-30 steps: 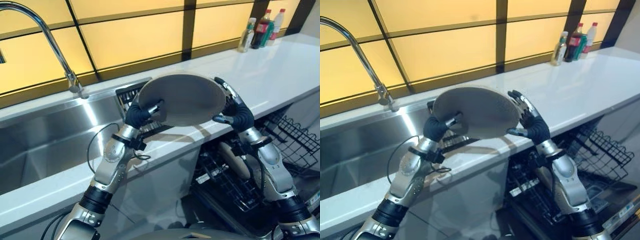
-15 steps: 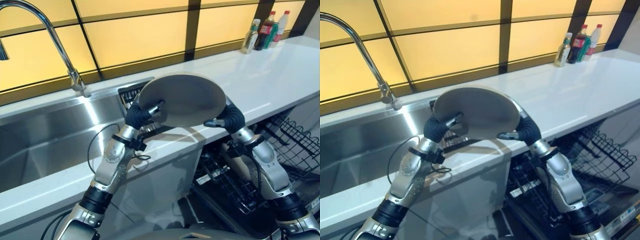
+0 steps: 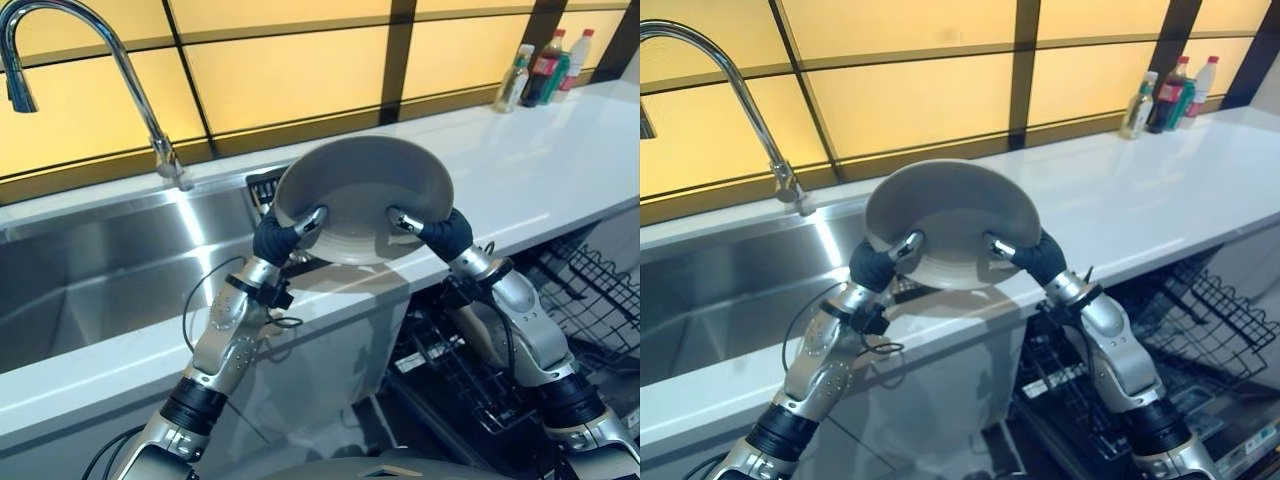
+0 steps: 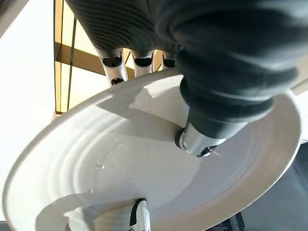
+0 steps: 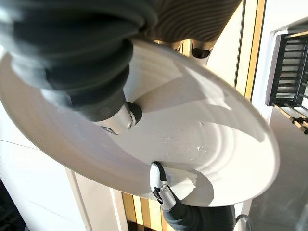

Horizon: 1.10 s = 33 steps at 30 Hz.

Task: Pick up plates and place into dishwasher.

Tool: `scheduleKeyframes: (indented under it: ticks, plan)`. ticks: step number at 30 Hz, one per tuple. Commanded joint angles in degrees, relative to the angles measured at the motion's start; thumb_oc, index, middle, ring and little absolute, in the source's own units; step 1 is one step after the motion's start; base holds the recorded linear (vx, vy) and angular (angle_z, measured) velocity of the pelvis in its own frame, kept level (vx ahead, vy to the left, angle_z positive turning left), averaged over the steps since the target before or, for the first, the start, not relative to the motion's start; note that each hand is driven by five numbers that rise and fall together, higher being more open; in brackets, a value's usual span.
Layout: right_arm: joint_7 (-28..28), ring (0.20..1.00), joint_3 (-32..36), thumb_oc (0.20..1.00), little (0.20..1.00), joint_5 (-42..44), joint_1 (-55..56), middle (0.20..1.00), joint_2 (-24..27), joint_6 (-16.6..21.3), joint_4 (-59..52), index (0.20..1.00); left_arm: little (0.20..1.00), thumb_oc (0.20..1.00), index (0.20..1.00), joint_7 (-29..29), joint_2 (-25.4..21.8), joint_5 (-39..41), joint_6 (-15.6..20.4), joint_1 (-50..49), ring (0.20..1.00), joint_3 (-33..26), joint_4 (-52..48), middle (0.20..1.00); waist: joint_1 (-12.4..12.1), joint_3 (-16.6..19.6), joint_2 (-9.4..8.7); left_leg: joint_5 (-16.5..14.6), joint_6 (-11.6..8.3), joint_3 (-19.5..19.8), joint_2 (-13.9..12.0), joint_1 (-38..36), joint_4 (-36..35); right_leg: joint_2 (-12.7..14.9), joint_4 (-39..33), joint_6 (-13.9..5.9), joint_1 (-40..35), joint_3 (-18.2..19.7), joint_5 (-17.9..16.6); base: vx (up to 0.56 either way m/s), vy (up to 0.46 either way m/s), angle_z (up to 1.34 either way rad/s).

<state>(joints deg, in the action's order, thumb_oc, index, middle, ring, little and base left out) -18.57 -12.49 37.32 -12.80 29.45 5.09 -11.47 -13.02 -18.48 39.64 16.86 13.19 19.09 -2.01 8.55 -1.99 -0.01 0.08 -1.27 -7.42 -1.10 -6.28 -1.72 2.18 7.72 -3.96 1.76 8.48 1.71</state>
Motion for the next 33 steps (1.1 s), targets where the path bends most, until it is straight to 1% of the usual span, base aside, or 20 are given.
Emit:
scheduleKeyframes:
  ticks: [1,2,3,6,8,10,12,14,18,20,22,24,26,28,30,31,33]
  plan:
    - [-1.34,0.200,0.58,0.200,0.200,5.51,-2.90,0.200,-4.01,3.26,-2.12,0.200,0.200,0.200,0.200,-1.77,-0.04,1.98,-1.14,1.60,0.200,1.91,2.24,0.200,0.41,1.19,-1.69,-7.96,4.05,1.17,1.75,3.34,7.92,1.43,-0.60,-5.53,3.37,2.05,-4.50,-0.06,0.036,-0.01]
    - [-1.02,0.200,1.20,0.200,0.200,5.72,-1.98,0.200,-4.02,3.81,-1.97,0.200,0.482,0.482,0.482,-1.28,0.04,1.90,-1.67,1.41,0.482,1.91,2.45,0.482,0.67,1.21,-1.62,-8.06,4.09,0.88,1.76,3.29,8.06,1.47,-0.63,-5.57,3.40,2.14,-4.54,-0.06,0.035,-0.01]
    - [-0.53,0.200,1.79,0.200,0.200,5.82,-1.16,0.200,-4.04,4.09,-2.00,0.200,1.000,1.000,1.000,-1.09,0.14,1.91,-2.04,1.32,1.000,1.77,2.52,1.000,0.91,1.24,-1.57,-8.15,4.16,0.65,1.78,3.27,8.11,1.46,-0.64,-5.61,3.48,2.29,-4.58,-0.07,0.036,-0.02]
    - [1.78,0.200,4.33,0.200,0.200,4.89,1.50,0.200,-4.31,5.91,-1.69,0.200,1.000,1.000,1.000,-1.01,0.39,1.38,-1.92,1.23,1.000,1.16,2.44,1.000,2.08,1.13,-1.50,-8.68,4.40,-0.43,1.86,3.09,8.56,1.35,-0.26,-5.82,4.10,2.90,-5.20,-0.07,0.033,-0.05]
    - [5.02,0.200,6.23,0.200,0.200,2.99,3.36,0.200,-4.37,8.34,-1.67,0.200,1.000,1.000,1.000,-0.04,0.43,1.34,-1.63,1.26,1.000,0.43,1.36,1.000,3.15,0.84,-1.42,-9.17,4.66,-1.42,1.94,2.75,8.96,1.39,0.45,-6.15,4.92,3.35,-6.16,-0.07,0.041,-0.05]
    - [7.56,0.200,8.52,0.200,0.200,3.26,5.51,0.200,-4.51,9.83,-2.27,0.200,1.000,1.000,1.000,0.48,0.65,2.33,-1.86,1.04,1.000,-0.56,-0.11,1.000,4.12,0.57,-1.35,-9.65,4.90,-2.27,2.04,2.44,9.32,1.37,1.01,-6.42,5.64,3.91,-6.85,-0.07,0.047,-0.12]
    - [9.66,0.200,11.54,0.200,0.200,3.65,8.35,0.200,-5.65,11.66,-2.74,0.200,1.000,1.000,1.000,0.06,1.17,4.50,-2.29,0.53,1.000,-1.99,-2.01,1.000,5.24,0.20,-1.23,-10.08,5.16,-3.05,2.16,2.27,9.58,1.41,1.56,-6.75,6.51,4.51,-7.82,-0.08,0.047,-0.18]
    - [12.26,0.200,14.05,0.200,0.200,2.11,10.51,0.200,-7.14,13.42,-3.26,0.200,1.000,1.000,1.000,-1.31,1.64,6.38,-2.91,-0.10,1.000,-2.79,-4.00,1.000,6.33,-0.21,-1.07,-10.19,5.29,-3.66,2.29,2.08,9.59,1.38,1.68,-6.96,7.04,5.05,-8.57,-0.09,0.045,-0.26]
    - [18.04,0.200,17.49,0.200,0.200,-0.64,13.10,0.200,-8.09,15.70,-3.21,0.200,1.000,1.000,1.000,-3.10,1.82,10.26,-4.75,-0.70,1.000,-1.96,-7.70,1.000,7.99,-0.83,-0.91,-10.30,5.50,-4.38,2.76,2.04,9.27,1.88,1.44,-7.27,7.98,5.86,-10.46,-0.10,0.057,-0.26]
    - [20.16,0.200,18.47,0.200,0.200,-1.63,13.24,0.200,-7.95,16.30,-1.86,0.200,1.000,1.000,1.000,-2.70,1.95,12.73,-5.28,-0.89,1.000,-0.77,-8.20,1.000,8.61,-1.20,-0.79,-10.40,5.65,-4.58,3.12,1.79,8.94,2.09,1.52,-7.41,8.79,6.30,-11.88,-0.07,0.059,-0.14]
    - [22.02,0.200,18.56,0.200,0.200,-2.25,12.92,0.200,-7.90,16.60,-0.11,0.200,1.000,1.000,1.000,-1.36,2.26,12.21,-6.06,-1.06,1.000,0.26,-7.35,1.000,8.82,-1.43,-0.82,-10.64,5.79,-4.50,3.44,1.49,8.74,2.33,1.50,-7.45,9.39,6.69,-13.35,-0.06,0.033,-0.06]
    - [24.48,0.200,18.55,0.200,0.200,-4.34,12.30,0.200,-7.40,16.66,1.38,0.200,1.000,1.000,1.000,0.00,2.32,9.32,-7.83,-1.38,1.000,2.76,-4.69,1.000,8.82,-1.89,-1.04,-10.80,5.97,-4.44,3.74,1.62,8.89,2.90,1.41,-7.37,10.03,6.76,-14.95,-0.07,0.013,-0.13]
    - [25.23,0.200,18.46,0.200,0.200,-4.07,11.98,0.200,-6.80,16.19,1.94,0.200,1.000,1.000,1.000,-0.38,2.36,8.44,-8.94,-1.91,1.000,4.13,-3.28,1.000,8.79,-2.21,-1.17,-10.86,6.10,-4.47,3.84,1.69,8.94,3.15,1.34,-7.31,10.41,6.70,-15.67,-0.05,0.010,-0.10]
    - [24.76,0.200,18.79,0.200,0.200,-3.21,11.64,0.200,-6.03,15.46,3.43,0.200,1.000,1.000,1.000,-2.46,2.53,8.03,-10.02,-3.50,1.000,5.83,-0.34,1.000,8.67,-2.58,-1.41,-10.96,6.26,-4.43,4.03,1.88,9.05,3.41,1.81,-7.25,11.29,6.39,-16.92,-0.04,0.015,0.00]
    - [24.33,0.200,18.49,0.200,0.200,-2.85,11.30,0.200,-5.90,15.10,4.67,0.200,1.000,1.000,1.000,-4.25,2.57,7.73,-10.07,-5.45,1.000,6.75,1.60,1.000,8.03,-3.24,-1.51,-11.02,6.32,-4.94,3.66,1.72,9.20,3.76,3.02,-7.18,11.46,4.30,-16.94,-0.04,0.000,0.00]
    - [23.73,0.200,18.16,0.200,0.200,-2.34,10.99,0.200,-5.75,15.06,5.42,0.200,1.000,1.000,1.000,-4.93,2.28,7.64,-9.46,-6.49,1.000,7.26,2.41,1.000,7.44,-3.50,-1.77,-10.43,6.36,-5.54,3.45,1.99,9.07,4.09,4.12,-7.05,11.90,2.97,-17.15,-0.07,-0.020,-0.10]
    - [23.70,0.200,17.69,0.200,0.200,-1.84,10.65,0.200,-5.64,15.05,6.01,0.200,1.000,1.000,1.000,-6.14,1.92,7.08,-9.41,-7.68,1.000,7.11,2.28,1.000,6.35,-3.97,-1.75,-10.10,6.58,-6.27,2.93,2.72,9.48,4.92,6.41,-6.58,11.96,1.11,-16.39,-0.09,-0.026,-0.31]
